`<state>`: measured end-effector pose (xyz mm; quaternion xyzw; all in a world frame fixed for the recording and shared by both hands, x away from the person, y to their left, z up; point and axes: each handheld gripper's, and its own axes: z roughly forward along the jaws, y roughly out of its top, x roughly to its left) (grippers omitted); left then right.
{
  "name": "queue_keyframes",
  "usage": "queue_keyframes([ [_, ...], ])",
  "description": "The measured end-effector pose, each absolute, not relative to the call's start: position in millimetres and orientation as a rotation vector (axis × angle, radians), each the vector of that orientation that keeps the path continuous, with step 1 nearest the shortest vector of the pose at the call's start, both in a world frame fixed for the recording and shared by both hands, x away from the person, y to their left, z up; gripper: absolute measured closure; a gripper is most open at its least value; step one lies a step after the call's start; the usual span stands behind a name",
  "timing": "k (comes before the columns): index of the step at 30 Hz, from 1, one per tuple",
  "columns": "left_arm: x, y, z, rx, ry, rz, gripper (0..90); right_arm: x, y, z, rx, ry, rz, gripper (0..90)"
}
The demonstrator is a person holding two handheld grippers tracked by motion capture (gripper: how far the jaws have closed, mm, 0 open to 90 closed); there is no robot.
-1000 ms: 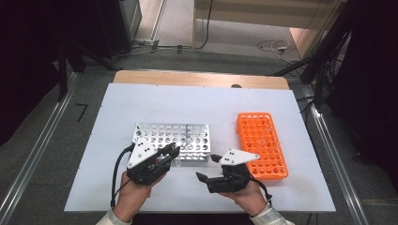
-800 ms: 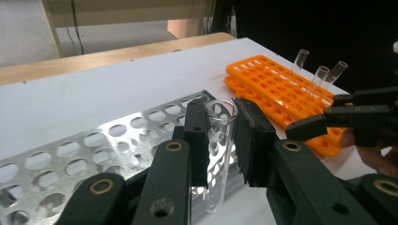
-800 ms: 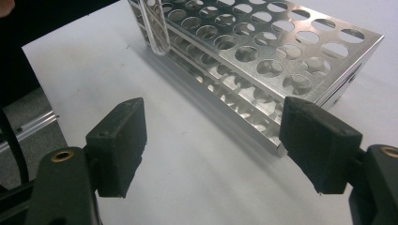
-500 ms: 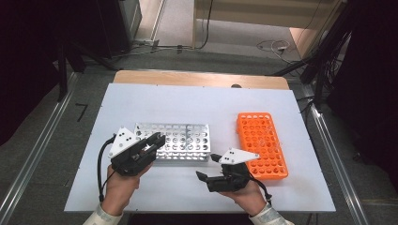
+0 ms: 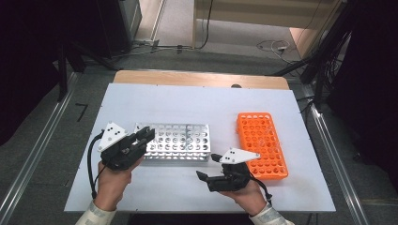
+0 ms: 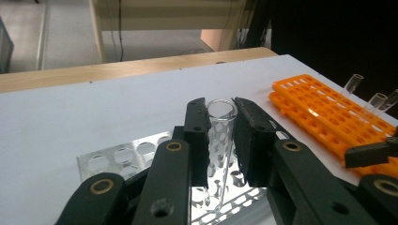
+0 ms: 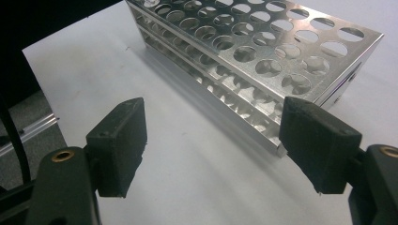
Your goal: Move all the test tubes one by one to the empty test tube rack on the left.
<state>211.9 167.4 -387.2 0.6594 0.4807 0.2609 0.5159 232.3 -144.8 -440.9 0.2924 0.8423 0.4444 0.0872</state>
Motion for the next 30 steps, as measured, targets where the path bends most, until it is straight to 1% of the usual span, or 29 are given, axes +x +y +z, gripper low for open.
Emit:
queue_keyframes([
  [11,215.5,178.7,-394.7,1.582,1.209,0.664,75.3,232.8,-146.8,-441.1,0.88,2.502,1.327,22.3],
  [21,213.3,187.4,-394.1,1.566,1.23,0.703,75.2,232.8,-147.0,-441.3,0.874,2.504,1.325,22.3],
  [30,213.9,188.5,-400.2,1.58,1.243,0.745,75.2,232.6,-147.0,-441.6,0.879,2.506,1.326,22.3],
])
